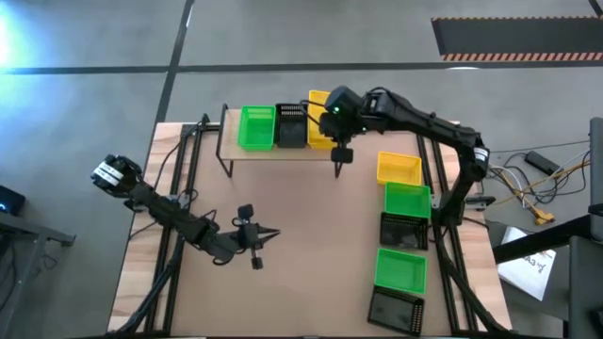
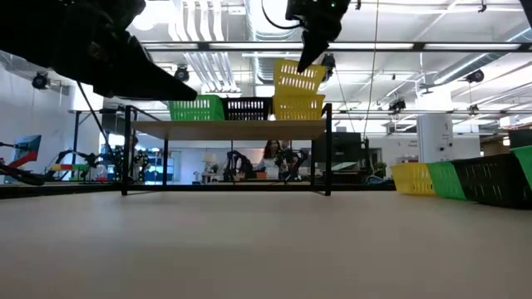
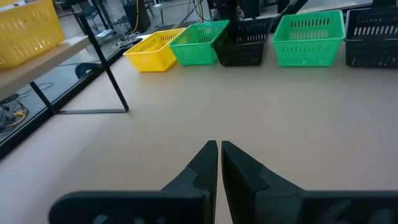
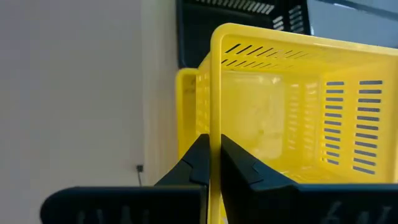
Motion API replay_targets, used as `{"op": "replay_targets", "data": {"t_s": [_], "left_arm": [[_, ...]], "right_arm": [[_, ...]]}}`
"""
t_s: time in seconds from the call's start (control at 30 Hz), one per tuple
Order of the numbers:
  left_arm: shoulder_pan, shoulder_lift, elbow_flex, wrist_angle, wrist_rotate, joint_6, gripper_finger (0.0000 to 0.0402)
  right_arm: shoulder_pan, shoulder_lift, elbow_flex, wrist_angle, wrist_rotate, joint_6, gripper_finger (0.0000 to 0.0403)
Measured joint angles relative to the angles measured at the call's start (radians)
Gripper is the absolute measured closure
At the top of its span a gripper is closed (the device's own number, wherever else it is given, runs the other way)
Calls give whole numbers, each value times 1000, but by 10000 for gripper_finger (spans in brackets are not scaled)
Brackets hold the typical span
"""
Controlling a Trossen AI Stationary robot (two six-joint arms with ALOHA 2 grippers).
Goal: Stack baskets on shelf by color
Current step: Stack the bottom yellow bin on the yellow bin on the shelf, then stack the top black bin on the black bin on the shelf
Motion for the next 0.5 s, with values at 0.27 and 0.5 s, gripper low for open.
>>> {"op": "replay_targets", "data": {"t_s": [0.27, 0.5], "left_arm": [[18, 0, 0, -1, 6, 3, 396], [20, 0, 0, -2, 13, 3, 396]], "right_arm": [[-1, 34, 0, -8, 13, 1, 336], [-1, 31, 2, -5, 22, -18, 264]]}}
